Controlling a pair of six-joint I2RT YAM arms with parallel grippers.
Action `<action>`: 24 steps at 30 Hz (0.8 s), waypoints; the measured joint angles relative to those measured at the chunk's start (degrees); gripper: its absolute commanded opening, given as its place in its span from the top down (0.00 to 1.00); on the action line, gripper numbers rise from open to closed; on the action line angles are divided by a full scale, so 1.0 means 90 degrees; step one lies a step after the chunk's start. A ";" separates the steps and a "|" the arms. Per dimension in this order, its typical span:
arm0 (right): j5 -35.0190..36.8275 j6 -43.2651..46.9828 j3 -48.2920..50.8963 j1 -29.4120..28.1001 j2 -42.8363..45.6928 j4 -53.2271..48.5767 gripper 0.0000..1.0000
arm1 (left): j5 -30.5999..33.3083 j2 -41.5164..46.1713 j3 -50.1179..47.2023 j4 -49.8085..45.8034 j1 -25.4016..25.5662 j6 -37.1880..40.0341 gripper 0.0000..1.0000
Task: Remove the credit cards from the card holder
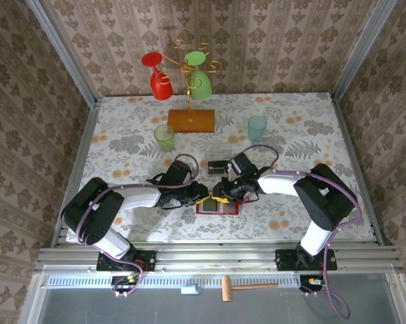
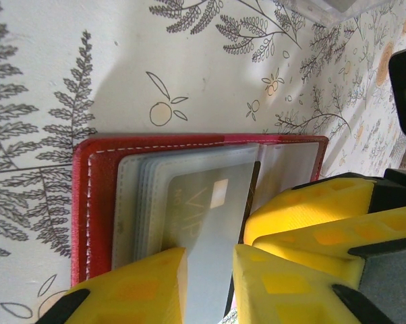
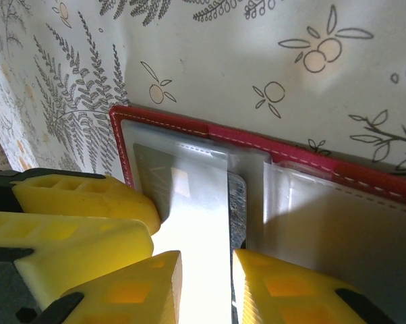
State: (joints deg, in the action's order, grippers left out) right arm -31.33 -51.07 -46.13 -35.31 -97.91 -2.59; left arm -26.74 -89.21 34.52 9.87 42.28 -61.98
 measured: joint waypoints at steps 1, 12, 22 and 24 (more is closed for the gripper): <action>0.0007 0.0012 -0.0002 0.0000 0.0000 -0.0032 0.74 | 0.0000 0.0000 0.0000 0.0000 0.0000 0.0000 0.75; 0.0182 0.0165 -0.0068 -0.0002 0.0051 -0.0289 0.74 | 0.0007 0.0000 0.0000 0.0000 0.0000 0.0000 0.75; 0.0323 0.0325 -0.0192 -0.0012 0.0063 -0.0566 0.74 | 0.0019 0.0000 0.0000 -0.0002 0.0000 0.0000 0.75; 0.0345 0.0338 -0.0204 -0.0012 0.0063 -0.0602 0.74 | 0.0019 0.0000 0.0000 -0.0002 0.0000 0.0000 0.75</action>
State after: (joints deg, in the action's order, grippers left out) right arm -28.23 -48.03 -47.97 -35.42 -97.34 -8.01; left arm -26.57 -89.21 34.52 9.85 42.28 -61.98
